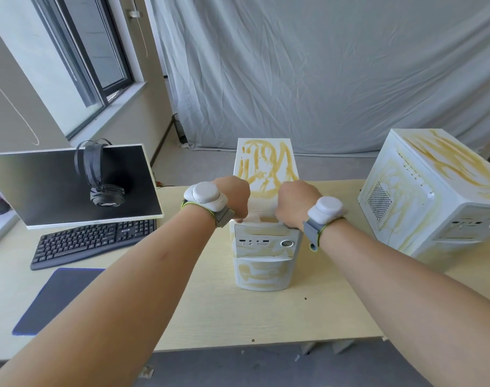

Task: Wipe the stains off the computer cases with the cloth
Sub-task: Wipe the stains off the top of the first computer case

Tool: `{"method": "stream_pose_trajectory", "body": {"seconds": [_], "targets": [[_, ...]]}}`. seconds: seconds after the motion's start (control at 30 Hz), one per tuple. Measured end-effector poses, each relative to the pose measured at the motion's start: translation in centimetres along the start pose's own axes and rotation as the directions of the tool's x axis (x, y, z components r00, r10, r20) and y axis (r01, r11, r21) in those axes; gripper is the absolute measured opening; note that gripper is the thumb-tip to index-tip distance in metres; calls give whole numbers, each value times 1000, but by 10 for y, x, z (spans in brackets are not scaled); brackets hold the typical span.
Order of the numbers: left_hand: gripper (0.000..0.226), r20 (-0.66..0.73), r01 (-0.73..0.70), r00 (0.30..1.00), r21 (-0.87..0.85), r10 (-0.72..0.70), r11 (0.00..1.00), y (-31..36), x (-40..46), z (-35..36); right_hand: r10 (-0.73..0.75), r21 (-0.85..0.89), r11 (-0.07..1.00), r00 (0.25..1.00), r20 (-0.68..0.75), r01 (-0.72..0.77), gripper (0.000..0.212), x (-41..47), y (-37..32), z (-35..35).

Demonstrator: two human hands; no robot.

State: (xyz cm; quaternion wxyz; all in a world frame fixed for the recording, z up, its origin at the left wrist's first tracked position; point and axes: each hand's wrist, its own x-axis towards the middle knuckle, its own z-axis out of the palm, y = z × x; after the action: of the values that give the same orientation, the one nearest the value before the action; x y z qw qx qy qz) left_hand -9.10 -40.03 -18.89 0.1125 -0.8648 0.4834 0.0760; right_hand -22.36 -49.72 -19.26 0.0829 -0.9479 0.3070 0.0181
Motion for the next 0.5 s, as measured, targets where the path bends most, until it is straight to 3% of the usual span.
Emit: {"method": "stream_pose_trajectory", "body": {"seconds": [0.13, 0.3, 0.37, 0.5], "targets": [[33, -41, 27, 999, -63, -29, 998, 14, -2, 2, -166, 74, 984, 983, 76, 161, 20, -7, -23, 17], [36, -47, 21, 999, -54, -23, 998, 13, -4, 4, 76, -60, 996, 996, 52, -73, 16, 9, 1, -6], [39, -50, 12, 999, -49, -14, 999, 13, -4, 2, 2, -71, 997, 998, 55, 2, 15, 6, -9, -7], [43, -56, 9, 998, -9, -10, 1000, 9, -7, 2, -197, 69, 979, 976, 95, 191, 18, -4, -15, 12]]}}
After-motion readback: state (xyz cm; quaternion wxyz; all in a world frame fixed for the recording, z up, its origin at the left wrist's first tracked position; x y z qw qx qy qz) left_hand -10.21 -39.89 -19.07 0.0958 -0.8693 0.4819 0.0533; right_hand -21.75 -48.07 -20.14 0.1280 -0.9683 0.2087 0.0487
